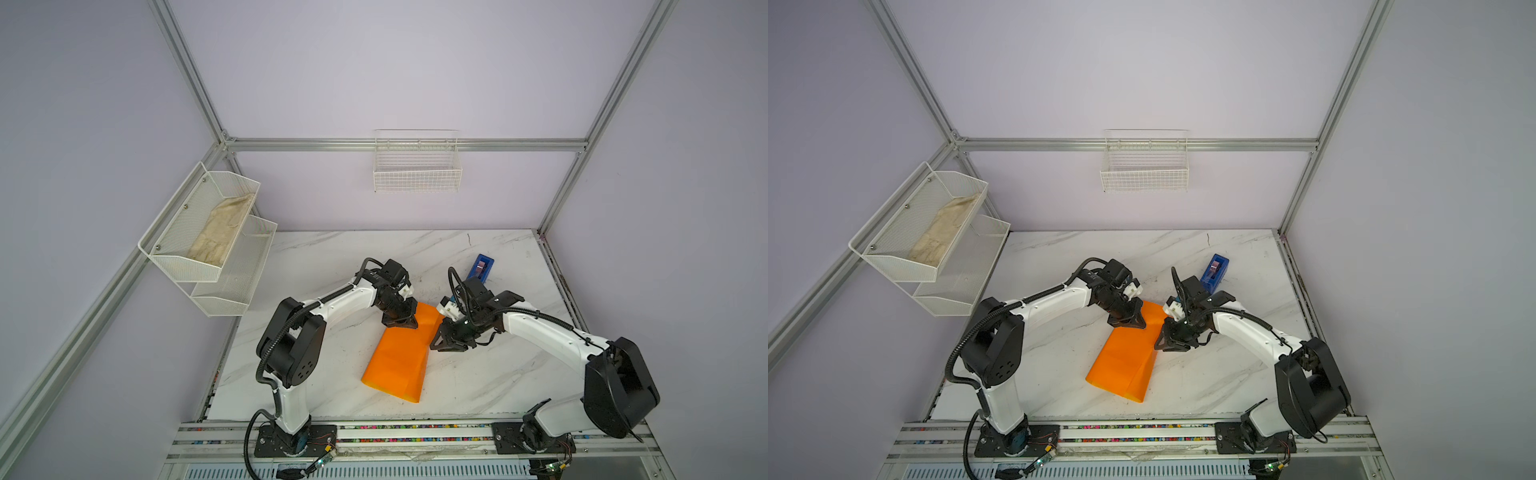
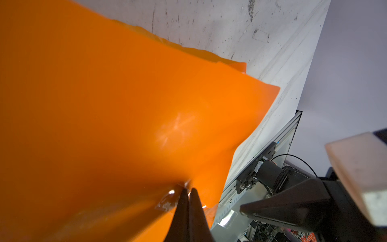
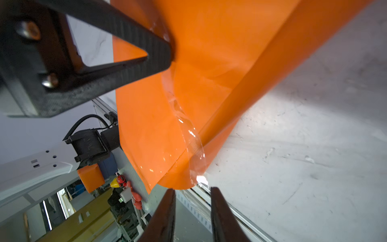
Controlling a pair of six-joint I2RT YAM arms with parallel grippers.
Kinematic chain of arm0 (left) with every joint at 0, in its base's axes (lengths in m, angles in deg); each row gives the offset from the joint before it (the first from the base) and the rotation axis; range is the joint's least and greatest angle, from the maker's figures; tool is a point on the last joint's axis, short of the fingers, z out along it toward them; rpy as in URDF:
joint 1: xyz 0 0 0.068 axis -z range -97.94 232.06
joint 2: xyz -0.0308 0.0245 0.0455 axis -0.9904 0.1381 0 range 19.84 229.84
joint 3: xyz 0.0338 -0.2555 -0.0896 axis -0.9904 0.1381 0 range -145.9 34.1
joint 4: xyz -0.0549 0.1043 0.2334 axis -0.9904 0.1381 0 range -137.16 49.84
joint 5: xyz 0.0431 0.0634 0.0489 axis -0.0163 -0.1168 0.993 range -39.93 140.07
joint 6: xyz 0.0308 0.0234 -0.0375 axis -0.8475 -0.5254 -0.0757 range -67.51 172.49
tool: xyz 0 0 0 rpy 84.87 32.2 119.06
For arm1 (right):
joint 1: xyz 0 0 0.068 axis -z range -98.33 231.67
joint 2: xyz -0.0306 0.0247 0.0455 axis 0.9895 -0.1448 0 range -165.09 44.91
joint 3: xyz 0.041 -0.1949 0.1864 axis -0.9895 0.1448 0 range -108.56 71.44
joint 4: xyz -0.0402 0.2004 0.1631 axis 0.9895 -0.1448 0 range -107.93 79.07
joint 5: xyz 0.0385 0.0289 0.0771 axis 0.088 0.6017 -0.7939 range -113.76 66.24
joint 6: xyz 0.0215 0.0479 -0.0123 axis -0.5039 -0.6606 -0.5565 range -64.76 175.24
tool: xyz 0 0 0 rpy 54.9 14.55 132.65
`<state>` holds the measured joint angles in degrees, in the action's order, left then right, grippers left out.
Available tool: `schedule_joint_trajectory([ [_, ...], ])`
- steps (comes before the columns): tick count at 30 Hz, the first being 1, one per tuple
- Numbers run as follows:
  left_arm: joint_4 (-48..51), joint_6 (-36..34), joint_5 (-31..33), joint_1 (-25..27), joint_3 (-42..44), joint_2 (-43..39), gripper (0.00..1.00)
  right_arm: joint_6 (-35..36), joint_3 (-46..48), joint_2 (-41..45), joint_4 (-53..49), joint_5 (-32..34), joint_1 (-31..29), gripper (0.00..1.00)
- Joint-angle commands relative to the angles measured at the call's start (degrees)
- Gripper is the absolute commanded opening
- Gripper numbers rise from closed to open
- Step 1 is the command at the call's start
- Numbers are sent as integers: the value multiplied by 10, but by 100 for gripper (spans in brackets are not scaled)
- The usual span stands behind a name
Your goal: Wrap the gift box in paper
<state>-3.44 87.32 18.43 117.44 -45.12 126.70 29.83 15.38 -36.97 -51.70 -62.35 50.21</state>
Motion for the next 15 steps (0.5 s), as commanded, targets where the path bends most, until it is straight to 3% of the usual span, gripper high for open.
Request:
schedule_joint_trajectory([
  [1,47,-8,32,5,30,21,0,-21,-38,11,-57,76,1,32],
  [3,47,-8,32,5,29,21,0,-8,-63,4,-59,87,1,30],
  [6,47,-8,33,5,30,20,0,-25,-75,-9,-14,52,-2,25],
  [10,47,-8,32,5,29,20,0,-50,-77,-41,66,6,-5,2],
  [15,47,-7,32,5,30,21,0,-70,-83,-101,130,-1,-23,0],
])
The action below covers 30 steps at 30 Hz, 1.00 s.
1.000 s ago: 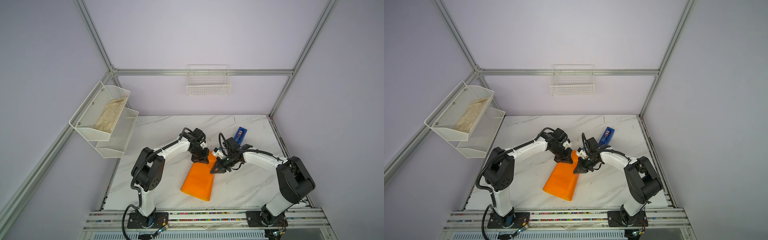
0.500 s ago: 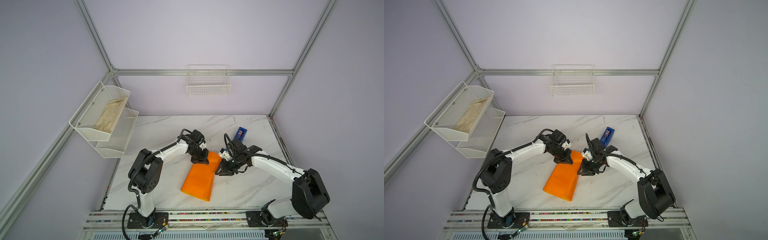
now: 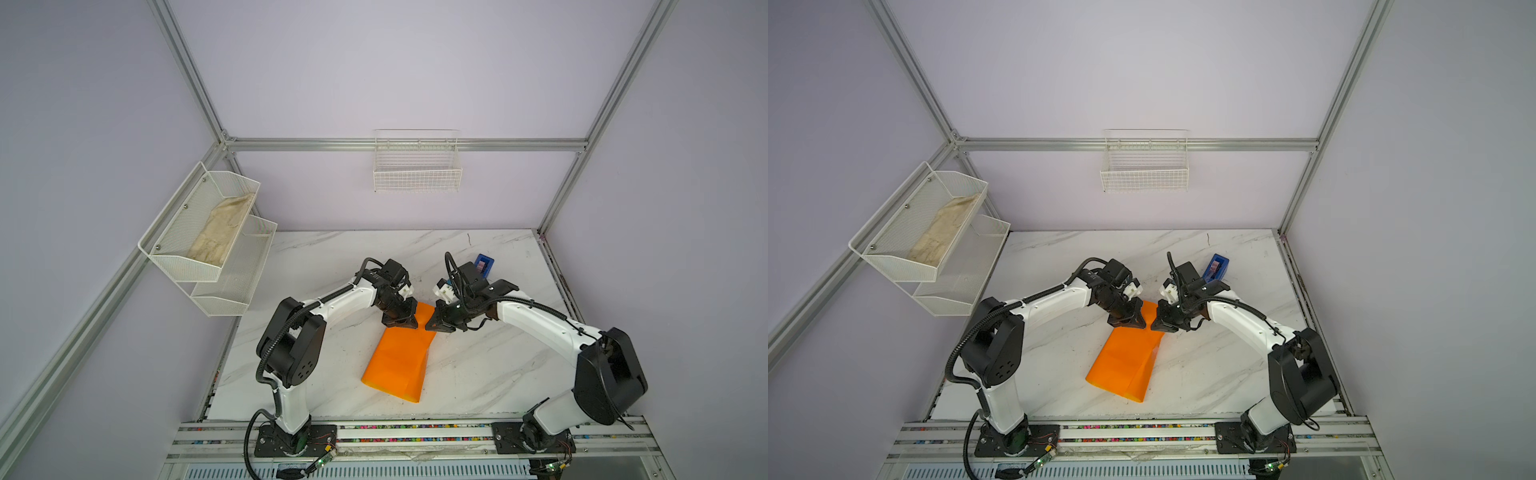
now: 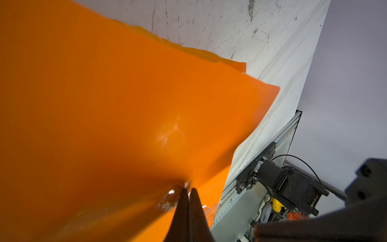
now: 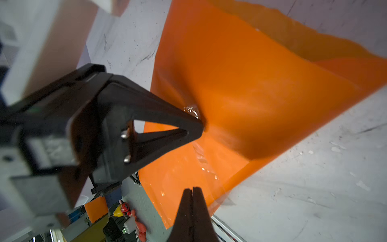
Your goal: Wrap the gift box in paper
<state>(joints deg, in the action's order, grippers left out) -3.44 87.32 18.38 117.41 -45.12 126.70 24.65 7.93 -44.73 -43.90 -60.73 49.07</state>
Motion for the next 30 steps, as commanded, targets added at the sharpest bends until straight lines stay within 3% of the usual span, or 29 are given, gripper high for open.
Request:
schedule_joint_trajectory([
  [1,47,-8,32,5,30,21,0,-26,-10,-31,71,-21,-14,0],
  [8,54,-12,35,5,28,19,0,-25,19,-64,87,-4,-23,0],
  [20,55,-11,36,5,34,17,0,-8,120,58,-29,75,-28,0],
  [25,55,-12,37,5,39,13,0,-34,110,102,-21,63,-28,0],
  [30,56,-11,37,5,41,11,0,-59,123,93,34,36,-35,0],
])
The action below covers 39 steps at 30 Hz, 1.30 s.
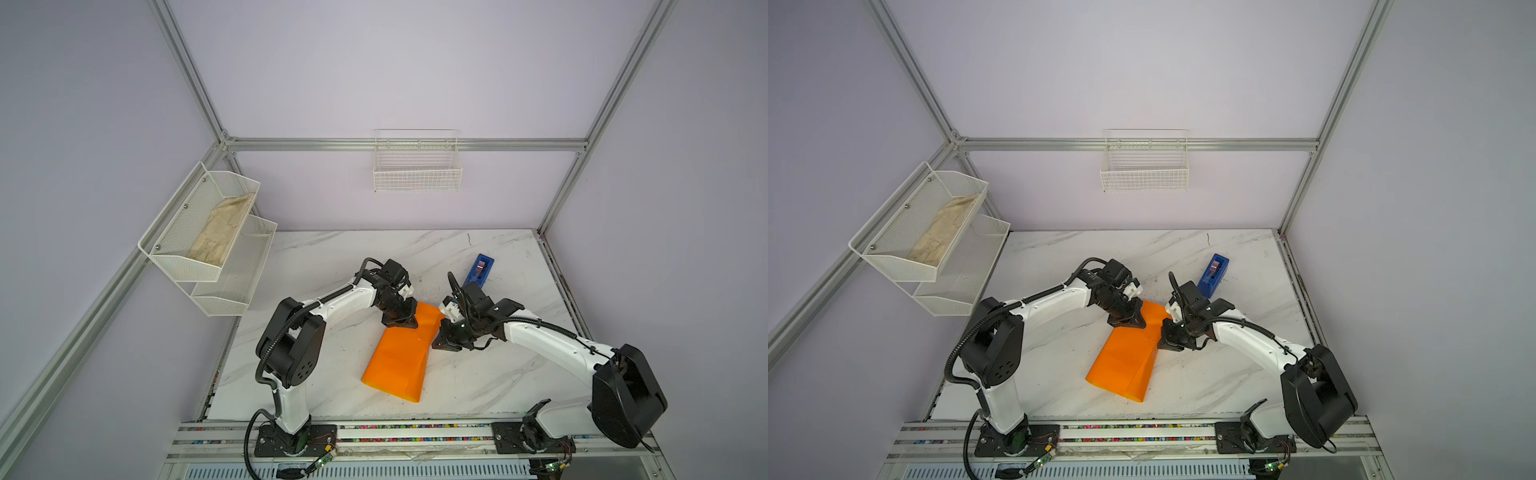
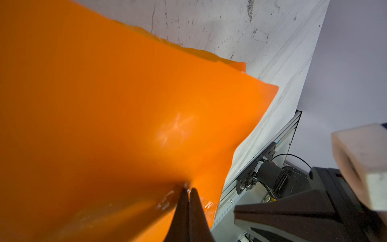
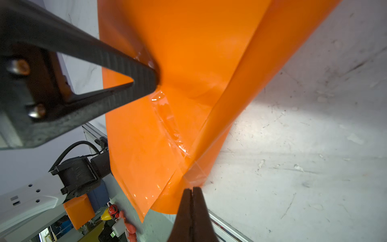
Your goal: Wrap the gift box in paper
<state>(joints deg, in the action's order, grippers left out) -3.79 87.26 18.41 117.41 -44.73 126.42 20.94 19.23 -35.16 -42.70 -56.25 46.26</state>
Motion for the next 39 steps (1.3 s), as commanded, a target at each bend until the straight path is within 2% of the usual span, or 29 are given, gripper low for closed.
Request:
schedule_joint_trajectory([
  [1,59,-11,37,5,38,14,0,-25,14,-8,32,-8,-8,0],
  [12,62,-11,36,5,30,16,0,-60,73,-63,151,-21,-19,0],
  [19,67,-11,36,5,22,14,0,-47,69,-9,66,30,-19,0],
  [25,69,-11,37,5,20,14,0,-77,72,9,115,-13,-19,0],
  [28,69,-11,37,5,20,15,0,-88,84,-24,165,-22,-19,0],
  [32,70,-12,36,5,16,14,0,-88,100,-56,188,-3,-19,0],
  [36,80,-12,34,6,-8,7,2,-100,85,-19,143,46,-19,0],
  [39,96,-11,38,6,-45,-8,8,-80,60,10,91,76,-5,0],
])
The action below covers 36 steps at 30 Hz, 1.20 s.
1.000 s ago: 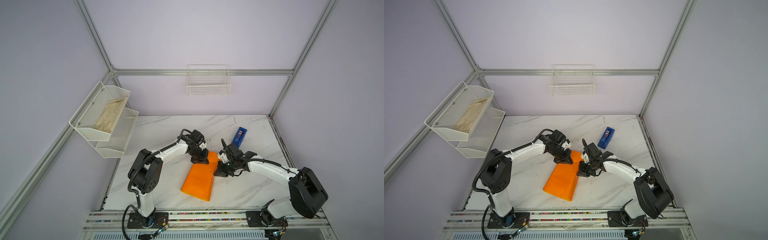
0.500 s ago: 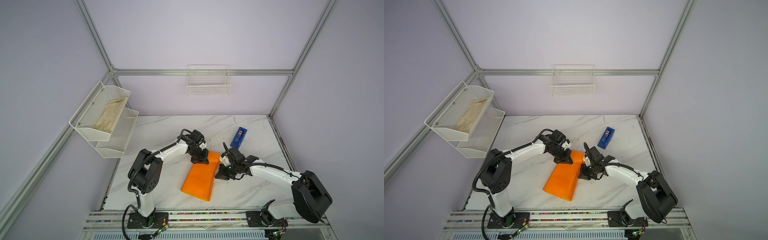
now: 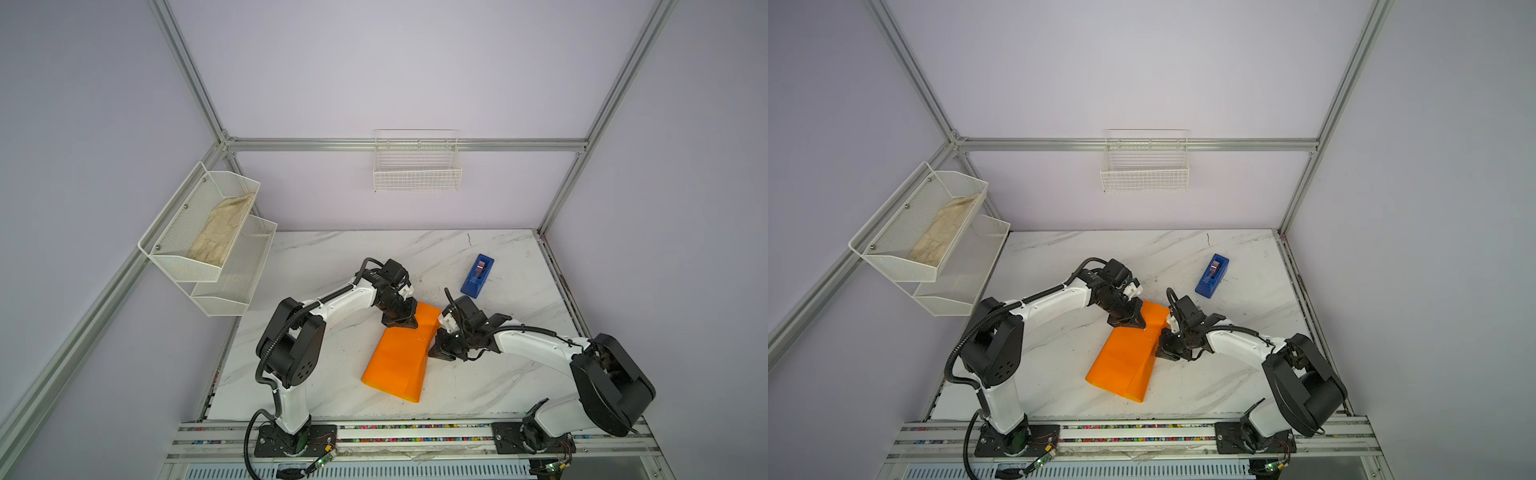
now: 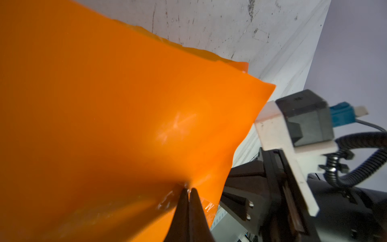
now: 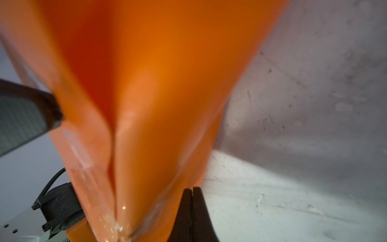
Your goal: Wrap the gift box in paper
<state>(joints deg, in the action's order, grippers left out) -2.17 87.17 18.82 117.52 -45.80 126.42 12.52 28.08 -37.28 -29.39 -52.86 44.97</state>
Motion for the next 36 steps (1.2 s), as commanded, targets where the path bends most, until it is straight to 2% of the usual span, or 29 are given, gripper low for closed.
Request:
schedule_joint_trajectory([
  [1,88,-11,38,5,-48,-14,11,11,-38,32,-56,44,16,0],
  [6,140,-22,89,-8,-88,-53,25,58,-78,45,-111,51,23,0],
  [7,143,-24,96,-18,-82,-64,27,77,-84,39,-130,55,23,0],
  [11,143,-35,100,-72,-33,-92,32,84,-74,43,-146,55,18,0],
  [15,134,-60,75,-129,6,-95,36,58,-43,55,-121,45,-4,0],
  [21,144,-92,60,-202,29,-112,37,-10,-28,38,-50,41,-85,0],
  [24,158,-101,68,-228,36,-141,39,-49,-38,6,-2,38,-130,0],
  [26,167,-100,90,-229,35,-163,40,-67,-54,-21,26,42,-158,0],
  [28,169,-93,84,-229,39,-184,40,-76,-78,-61,48,46,-181,0],
  [36,173,-55,78,-229,90,-284,40,-55,-245,-224,83,54,-203,0],
])
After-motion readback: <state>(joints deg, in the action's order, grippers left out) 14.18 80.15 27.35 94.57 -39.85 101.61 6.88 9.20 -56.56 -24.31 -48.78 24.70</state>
